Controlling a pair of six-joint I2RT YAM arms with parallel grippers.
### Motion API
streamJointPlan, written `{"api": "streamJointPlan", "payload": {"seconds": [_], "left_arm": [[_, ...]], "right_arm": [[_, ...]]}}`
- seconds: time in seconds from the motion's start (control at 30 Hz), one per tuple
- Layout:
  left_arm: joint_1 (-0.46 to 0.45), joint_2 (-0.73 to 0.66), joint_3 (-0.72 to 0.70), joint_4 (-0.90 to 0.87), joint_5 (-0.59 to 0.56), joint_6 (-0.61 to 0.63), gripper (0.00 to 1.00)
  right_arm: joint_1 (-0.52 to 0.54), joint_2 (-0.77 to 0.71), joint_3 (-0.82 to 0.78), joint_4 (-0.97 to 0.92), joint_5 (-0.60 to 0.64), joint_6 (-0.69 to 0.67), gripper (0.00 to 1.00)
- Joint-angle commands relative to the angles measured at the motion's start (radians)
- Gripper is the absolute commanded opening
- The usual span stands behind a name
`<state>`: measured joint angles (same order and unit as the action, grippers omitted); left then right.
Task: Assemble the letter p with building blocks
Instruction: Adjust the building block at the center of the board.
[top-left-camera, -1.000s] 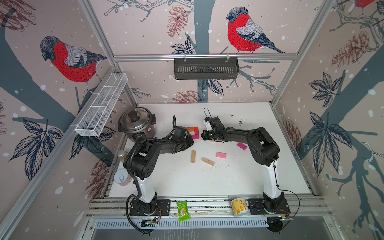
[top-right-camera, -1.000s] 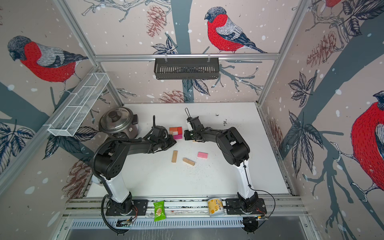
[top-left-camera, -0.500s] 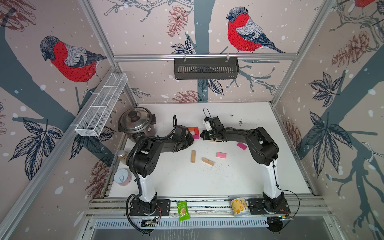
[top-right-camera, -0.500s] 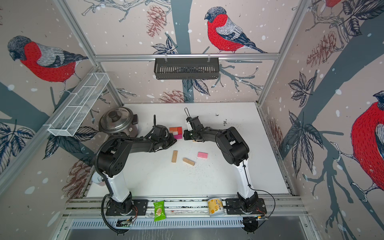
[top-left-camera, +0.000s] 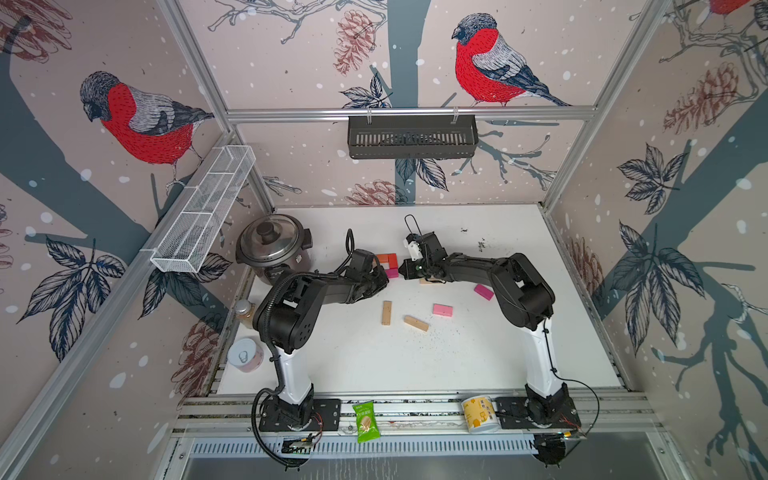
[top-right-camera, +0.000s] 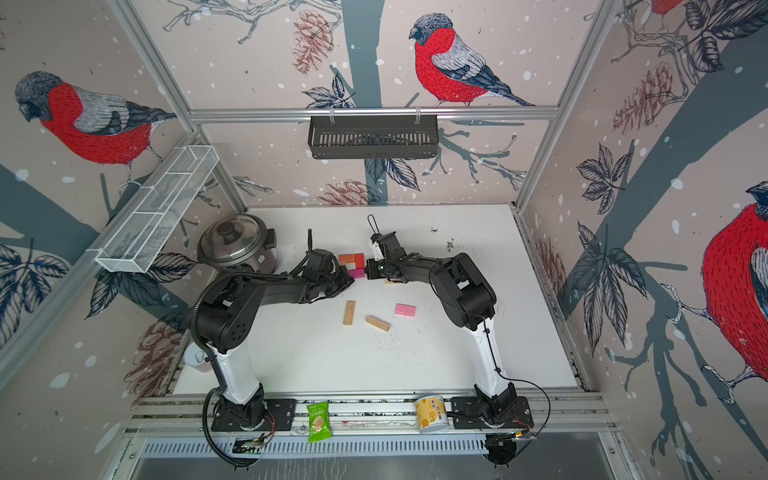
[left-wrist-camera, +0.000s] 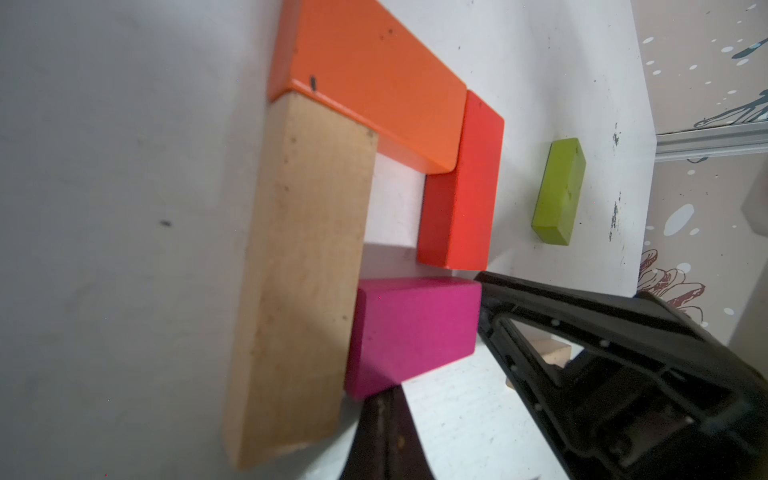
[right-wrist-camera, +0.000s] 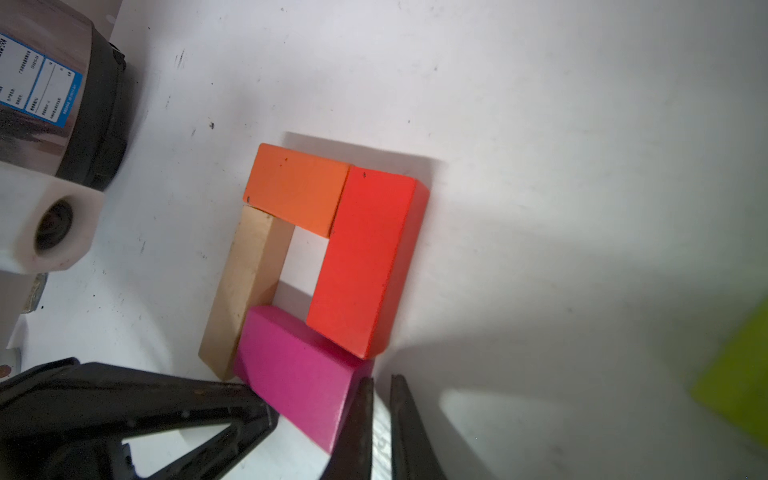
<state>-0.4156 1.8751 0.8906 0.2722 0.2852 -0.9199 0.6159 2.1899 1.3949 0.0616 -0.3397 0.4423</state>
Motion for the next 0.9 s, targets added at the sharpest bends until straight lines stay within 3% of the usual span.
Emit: {"api": "streamJointPlan", "payload": {"seconds": [0.0,0.6,0.87], "left_arm": [[0.0,0.004,0.008,0.007,-0.014,-0.014,0.0],[-0.001,0.021,0.007,0.015,-0.002,-0.019,0.0],[-0.014,-0.066,-0.028,-0.007,0.038,0.023,0.0]], "right_arm": [[0.002,0.018,0.0,-0.102,0.021,-0.008,0.14],[0.0,0.02,0.001,-0.105,0.031,-0.004,0.14],[-0.017,-0.012,-0.035,-0.073,0.032,0.015,0.15]]}}
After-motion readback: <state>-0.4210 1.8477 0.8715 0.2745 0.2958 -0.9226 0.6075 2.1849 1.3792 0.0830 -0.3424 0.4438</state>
